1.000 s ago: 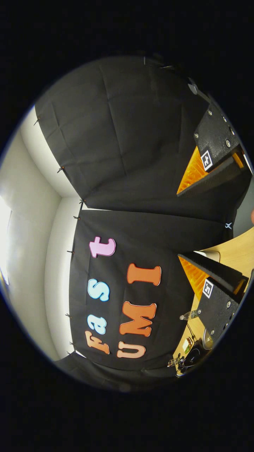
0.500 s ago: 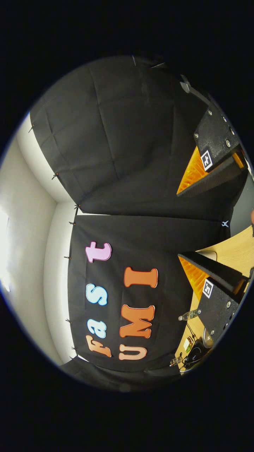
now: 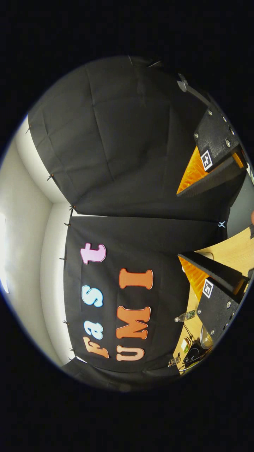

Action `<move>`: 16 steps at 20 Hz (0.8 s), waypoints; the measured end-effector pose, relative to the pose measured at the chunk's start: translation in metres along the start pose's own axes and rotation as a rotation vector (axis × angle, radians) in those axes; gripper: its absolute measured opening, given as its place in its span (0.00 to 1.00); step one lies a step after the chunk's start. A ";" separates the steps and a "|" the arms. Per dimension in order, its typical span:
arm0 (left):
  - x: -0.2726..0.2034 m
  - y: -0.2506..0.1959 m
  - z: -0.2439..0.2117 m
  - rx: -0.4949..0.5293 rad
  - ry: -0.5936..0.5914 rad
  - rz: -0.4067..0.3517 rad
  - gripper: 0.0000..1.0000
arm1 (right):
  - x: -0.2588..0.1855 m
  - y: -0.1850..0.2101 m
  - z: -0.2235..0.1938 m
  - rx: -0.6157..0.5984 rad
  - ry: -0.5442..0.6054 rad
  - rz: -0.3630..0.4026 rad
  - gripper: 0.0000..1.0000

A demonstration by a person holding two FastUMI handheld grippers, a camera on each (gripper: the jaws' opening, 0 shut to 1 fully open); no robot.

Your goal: First push the handle of the pot to place it horizontally, then grasp the pot with both hands and set it on the induction cooktop.

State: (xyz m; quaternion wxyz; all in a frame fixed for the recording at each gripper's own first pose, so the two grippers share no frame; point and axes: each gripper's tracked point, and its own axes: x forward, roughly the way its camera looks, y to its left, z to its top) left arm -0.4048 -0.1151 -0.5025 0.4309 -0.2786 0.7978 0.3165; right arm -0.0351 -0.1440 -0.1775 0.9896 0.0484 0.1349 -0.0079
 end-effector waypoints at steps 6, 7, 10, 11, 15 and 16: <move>-0.005 0.008 0.020 -0.095 0.005 0.018 0.07 | 0.006 0.002 -0.010 0.016 0.021 0.008 0.95; -0.005 0.008 0.024 -0.053 0.002 0.037 0.07 | 0.007 0.003 -0.010 0.016 0.024 0.010 0.95; -0.005 0.007 0.027 0.106 -0.016 0.097 0.08 | 0.009 0.007 -0.013 0.018 0.028 0.015 0.95; -0.007 0.006 0.032 0.164 -0.034 0.116 0.07 | 0.009 0.010 -0.014 0.020 0.035 0.020 0.95; -0.011 0.004 0.050 0.371 -0.112 0.186 0.07 | 0.010 0.024 -0.019 0.004 0.055 0.032 0.95; -0.010 0.005 0.056 0.401 -0.134 0.201 0.08 | 0.010 0.028 -0.018 0.002 0.057 0.033 0.95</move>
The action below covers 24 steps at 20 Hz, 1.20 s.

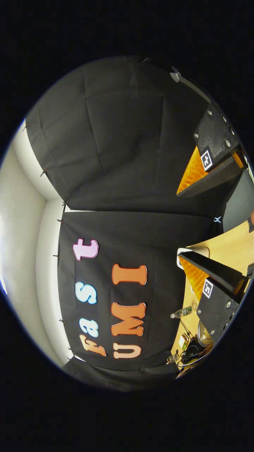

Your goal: First push the handle of the pot to place it horizontally, then grasp the pot with both hands and set it on the induction cooktop.

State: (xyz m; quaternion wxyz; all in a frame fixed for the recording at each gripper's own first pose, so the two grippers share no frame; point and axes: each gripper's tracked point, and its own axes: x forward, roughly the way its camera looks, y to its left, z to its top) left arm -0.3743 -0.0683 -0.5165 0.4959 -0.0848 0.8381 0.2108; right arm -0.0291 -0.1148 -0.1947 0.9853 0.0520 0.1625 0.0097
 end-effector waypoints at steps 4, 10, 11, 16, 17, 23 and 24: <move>0.002 0.008 0.013 -0.009 -0.056 0.049 0.08 | 0.000 0.017 0.000 -0.006 0.018 -0.011 0.95; -0.003 0.019 0.050 -0.002 -0.145 0.092 0.07 | -0.003 0.040 -0.019 -0.029 0.117 -0.037 0.95; -0.003 0.022 0.056 0.011 -0.146 0.089 0.08 | -0.001 0.043 -0.021 -0.028 0.131 -0.045 0.95; 0.006 0.010 0.080 0.132 -0.179 0.037 0.08 | 0.005 0.074 -0.027 -0.044 0.179 -0.045 0.95; 0.005 0.007 0.086 0.166 -0.195 0.039 0.08 | 0.007 0.080 -0.030 -0.051 0.191 -0.047 0.95; -0.004 -0.027 0.116 0.389 -0.298 0.047 0.08 | 0.013 0.113 -0.040 -0.022 0.246 -0.039 0.96; -0.004 -0.031 0.120 0.421 -0.312 0.047 0.08 | 0.014 0.117 -0.043 -0.010 0.254 -0.042 0.96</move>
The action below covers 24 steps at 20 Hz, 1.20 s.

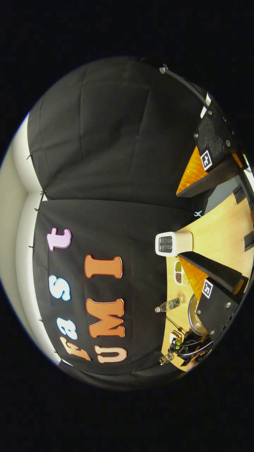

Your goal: First push the handle of the pot to place it horizontally, then grasp the pot with both hands and set it on the induction cooktop.

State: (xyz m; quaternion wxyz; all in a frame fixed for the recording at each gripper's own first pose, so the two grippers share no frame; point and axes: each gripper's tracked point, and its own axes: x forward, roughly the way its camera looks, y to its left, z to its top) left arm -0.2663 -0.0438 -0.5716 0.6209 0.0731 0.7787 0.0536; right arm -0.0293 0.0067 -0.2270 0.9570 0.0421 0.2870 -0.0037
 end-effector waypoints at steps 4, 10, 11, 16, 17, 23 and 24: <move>0.004 -0.003 0.015 0.018 0.006 -0.018 0.08 | 0.014 0.018 -0.015 0.031 0.056 -0.005 0.95; 0.007 -0.007 0.024 0.061 0.004 -0.053 0.07 | 0.045 0.070 -0.045 0.049 0.154 0.056 0.96; 0.006 -0.007 0.025 0.064 0.008 -0.063 0.07 | 0.050 0.081 -0.051 0.047 0.173 0.075 0.96; 0.000 -0.016 0.005 0.085 0.013 -0.155 0.08 | 0.076 0.129 -0.082 0.016 0.258 0.157 0.96; -0.010 -0.016 0.004 0.086 0.003 -0.180 0.08 | 0.081 0.137 -0.092 0.016 0.283 0.171 0.96; -0.107 0.005 0.001 0.108 -0.063 -0.282 0.08 | 0.109 0.170 -0.154 -0.001 0.445 0.222 0.96; -0.120 0.008 0.005 0.111 -0.086 -0.282 0.08 | 0.113 0.173 -0.166 -0.016 0.474 0.223 0.96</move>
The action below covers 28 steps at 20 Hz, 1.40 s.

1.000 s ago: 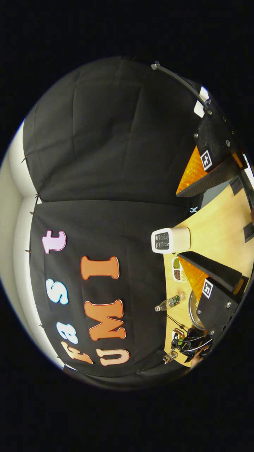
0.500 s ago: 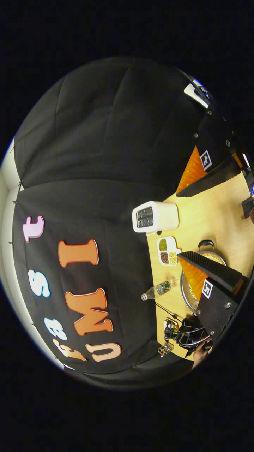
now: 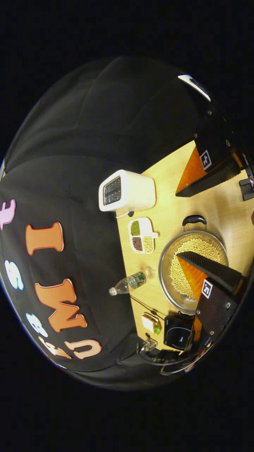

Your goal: First push the handle of the pot to place it horizontally, then grasp the pot with both hands and set it on the induction cooktop.

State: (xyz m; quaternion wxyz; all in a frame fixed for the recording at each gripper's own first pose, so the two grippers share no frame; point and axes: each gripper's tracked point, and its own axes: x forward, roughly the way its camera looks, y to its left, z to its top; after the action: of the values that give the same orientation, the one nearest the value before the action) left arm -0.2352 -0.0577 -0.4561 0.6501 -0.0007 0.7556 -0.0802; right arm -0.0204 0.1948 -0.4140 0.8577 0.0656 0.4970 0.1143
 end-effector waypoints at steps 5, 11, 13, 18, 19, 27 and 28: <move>-0.066 -0.010 0.047 0.107 -0.133 0.021 0.13 | 0.037 0.005 -0.036 -0.048 0.125 -0.007 0.96; -0.040 -0.023 0.099 0.117 -0.168 0.035 0.96 | 0.061 0.004 -0.054 -0.070 0.201 -0.014 0.96; -0.014 -0.014 0.090 0.109 -0.153 0.060 0.96 | 0.068 0.004 -0.060 -0.077 0.223 -0.016 0.96; 0.010 0.008 0.083 0.079 -0.106 0.106 0.98 | 0.087 -0.002 -0.077 -0.091 0.279 -0.038 0.96; 0.012 0.010 0.082 0.066 -0.104 0.107 0.98 | 0.090 -0.004 -0.081 -0.092 0.289 -0.046 0.96; 0.022 0.007 0.080 0.019 -0.136 0.097 1.00 | 0.103 0.000 -0.095 -0.035 0.298 -0.028 0.80; 0.023 0.005 0.082 0.014 -0.144 0.094 0.98 | 0.103 0.003 -0.098 -0.031 0.304 -0.021 0.74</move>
State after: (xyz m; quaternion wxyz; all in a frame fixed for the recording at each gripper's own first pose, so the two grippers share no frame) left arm -0.1572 -0.0648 -0.4912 0.7058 0.0338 0.7054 -0.0546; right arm -0.0565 0.2241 -0.5482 0.7747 0.0289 0.6198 0.1218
